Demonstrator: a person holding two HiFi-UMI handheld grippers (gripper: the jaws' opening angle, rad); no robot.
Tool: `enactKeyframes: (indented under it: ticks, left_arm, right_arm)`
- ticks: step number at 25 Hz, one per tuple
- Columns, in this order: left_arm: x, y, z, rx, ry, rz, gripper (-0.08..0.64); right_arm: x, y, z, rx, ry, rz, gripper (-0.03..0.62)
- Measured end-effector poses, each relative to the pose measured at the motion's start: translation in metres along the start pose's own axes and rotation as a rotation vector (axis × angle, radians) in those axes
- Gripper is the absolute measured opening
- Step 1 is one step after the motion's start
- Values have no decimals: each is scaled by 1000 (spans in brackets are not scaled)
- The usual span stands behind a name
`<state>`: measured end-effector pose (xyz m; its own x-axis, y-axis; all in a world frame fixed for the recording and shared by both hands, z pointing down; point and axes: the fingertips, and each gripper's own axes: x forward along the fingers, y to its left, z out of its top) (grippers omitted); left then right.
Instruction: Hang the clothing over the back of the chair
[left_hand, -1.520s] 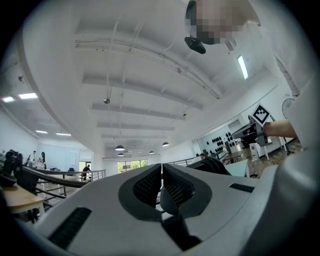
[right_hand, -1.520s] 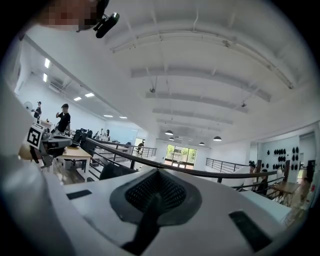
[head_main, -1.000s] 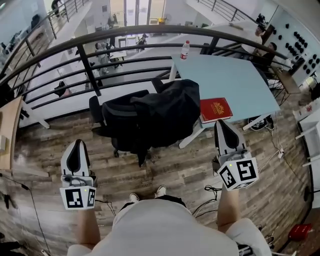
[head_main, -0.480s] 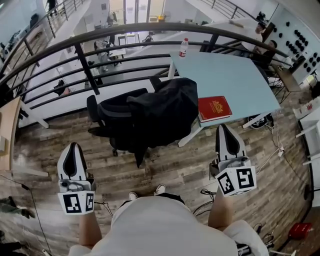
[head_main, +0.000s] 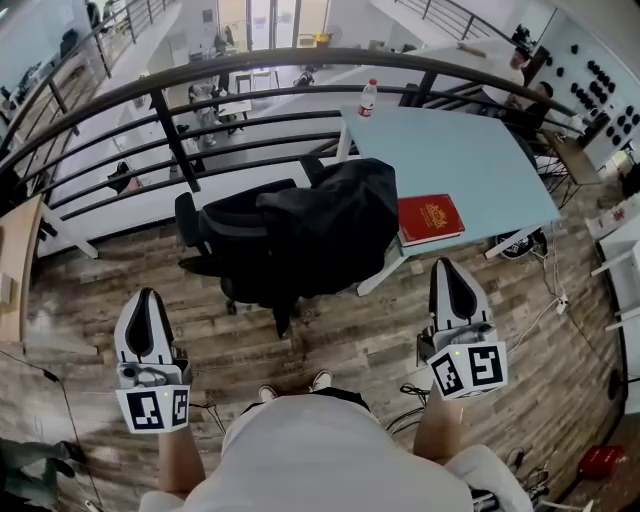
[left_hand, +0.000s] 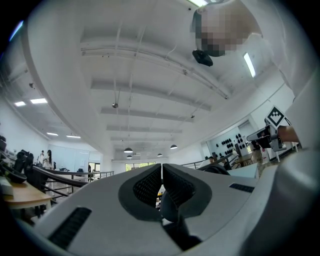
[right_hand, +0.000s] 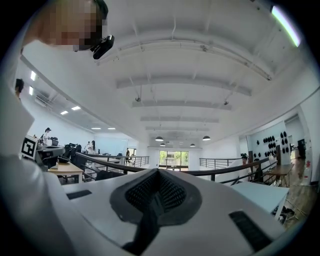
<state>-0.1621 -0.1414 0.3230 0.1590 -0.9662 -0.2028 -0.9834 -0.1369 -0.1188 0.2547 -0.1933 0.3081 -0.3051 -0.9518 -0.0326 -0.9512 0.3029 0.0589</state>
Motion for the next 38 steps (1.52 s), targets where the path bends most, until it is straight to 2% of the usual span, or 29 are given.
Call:
enactKeyframes:
  ticks: [18, 38]
  left_arm:
    - [-27, 19, -7, -36, 14, 7, 29]
    - [-34, 10, -2, -28, 10, -25, 29]
  right_arm:
    - [-3, 41, 0, -16, 32, 36, 17]
    - [-19, 52, -12, -25, 57, 38, 17]
